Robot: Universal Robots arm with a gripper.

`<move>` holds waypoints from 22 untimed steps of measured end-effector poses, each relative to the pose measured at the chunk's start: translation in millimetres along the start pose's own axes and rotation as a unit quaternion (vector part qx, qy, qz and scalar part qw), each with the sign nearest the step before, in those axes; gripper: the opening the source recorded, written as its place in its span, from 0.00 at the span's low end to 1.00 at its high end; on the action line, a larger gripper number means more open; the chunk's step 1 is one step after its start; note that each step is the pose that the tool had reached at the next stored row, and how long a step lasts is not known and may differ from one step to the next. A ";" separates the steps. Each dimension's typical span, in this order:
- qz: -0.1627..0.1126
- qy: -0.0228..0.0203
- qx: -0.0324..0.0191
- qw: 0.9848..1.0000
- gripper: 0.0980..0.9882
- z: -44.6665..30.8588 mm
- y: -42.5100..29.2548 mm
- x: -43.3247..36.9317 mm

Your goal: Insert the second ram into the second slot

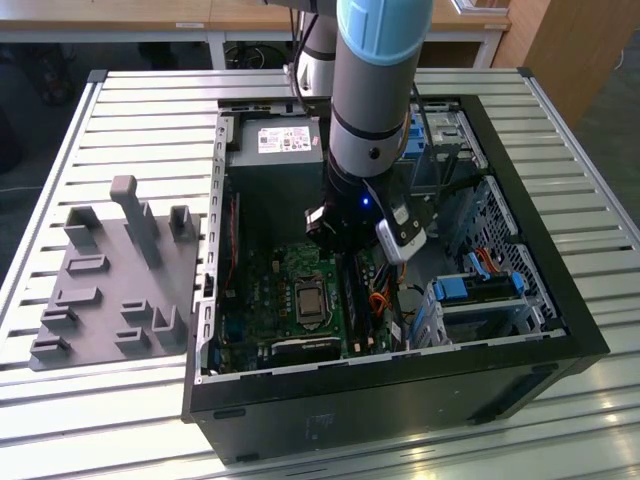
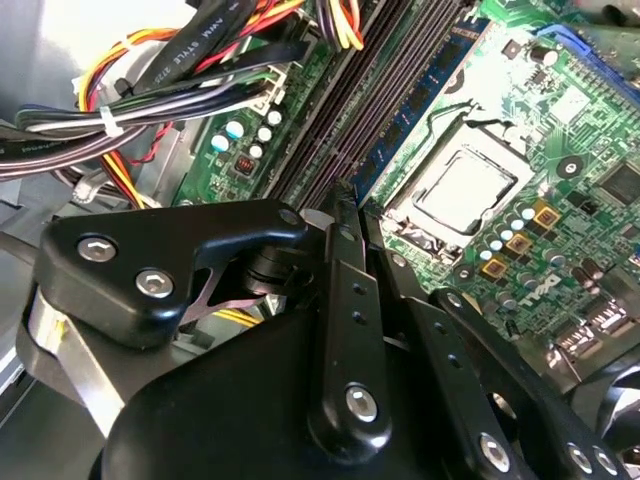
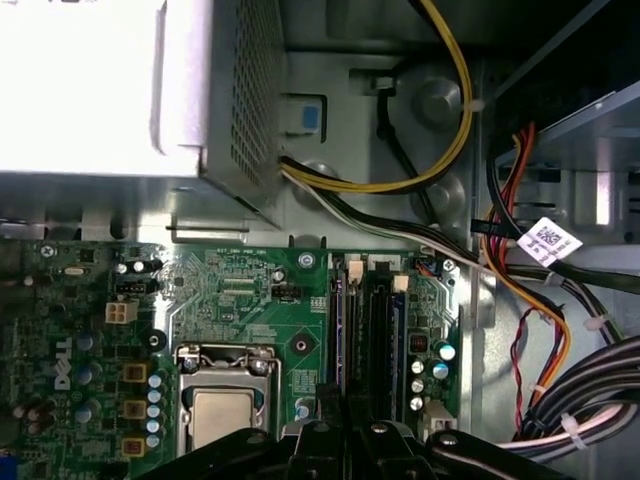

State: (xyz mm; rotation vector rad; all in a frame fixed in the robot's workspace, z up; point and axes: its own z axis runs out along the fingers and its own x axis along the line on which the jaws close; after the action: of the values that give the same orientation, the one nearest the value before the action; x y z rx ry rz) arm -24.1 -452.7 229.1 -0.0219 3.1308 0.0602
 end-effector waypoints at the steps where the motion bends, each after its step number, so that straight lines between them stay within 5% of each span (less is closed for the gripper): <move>1: 0.000 0.000 0.000 1.000 0.04 0.2 0.0 0.0; 22: 0.001 0.002 0.006 1.000 0.04 5.8 -5.9 -5.5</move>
State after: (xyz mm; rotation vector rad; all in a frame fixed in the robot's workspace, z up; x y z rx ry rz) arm -18.4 -458.3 223.2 -0.0204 3.1348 0.0408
